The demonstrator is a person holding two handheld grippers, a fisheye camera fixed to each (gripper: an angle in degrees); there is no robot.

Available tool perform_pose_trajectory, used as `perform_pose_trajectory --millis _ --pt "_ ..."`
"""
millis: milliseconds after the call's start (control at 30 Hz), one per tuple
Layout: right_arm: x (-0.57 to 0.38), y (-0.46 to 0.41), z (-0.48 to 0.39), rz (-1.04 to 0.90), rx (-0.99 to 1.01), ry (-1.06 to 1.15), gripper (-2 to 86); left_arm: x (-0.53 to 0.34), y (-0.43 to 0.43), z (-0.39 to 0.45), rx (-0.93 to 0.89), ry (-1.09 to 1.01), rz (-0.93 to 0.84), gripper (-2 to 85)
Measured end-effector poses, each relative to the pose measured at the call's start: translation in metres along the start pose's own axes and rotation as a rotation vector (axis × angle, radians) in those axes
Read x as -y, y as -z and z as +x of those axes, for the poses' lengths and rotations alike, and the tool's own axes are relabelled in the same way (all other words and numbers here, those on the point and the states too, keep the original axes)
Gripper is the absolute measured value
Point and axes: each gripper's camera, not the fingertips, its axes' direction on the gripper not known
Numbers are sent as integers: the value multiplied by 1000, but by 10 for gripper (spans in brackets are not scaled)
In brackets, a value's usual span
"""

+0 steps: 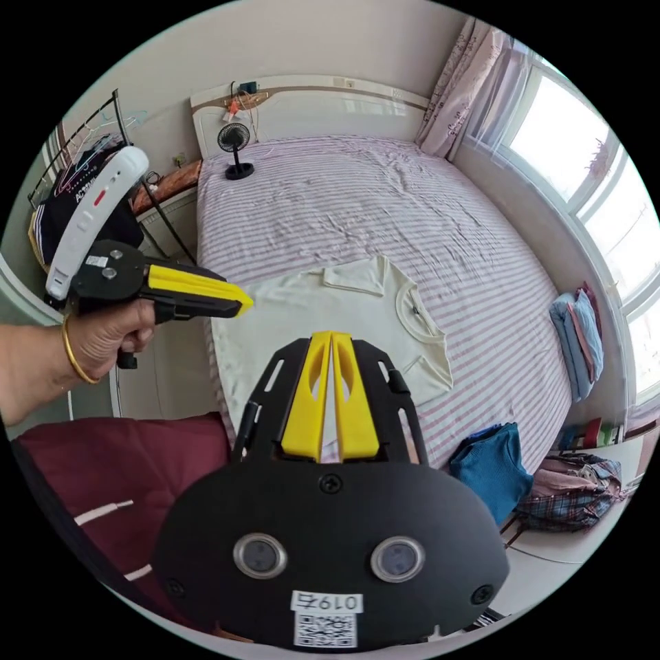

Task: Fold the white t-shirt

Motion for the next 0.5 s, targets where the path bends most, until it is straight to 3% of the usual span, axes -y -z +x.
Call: perform_pose_trajectory --millis 233,500 --pt "-47 56 -89 37 3 -10 -10 -78 82 -16 50 -126 -11 8" --pt "-56 77 -182 -44 7 -54 -10 -105 126 -68 -215 -251 1 8"
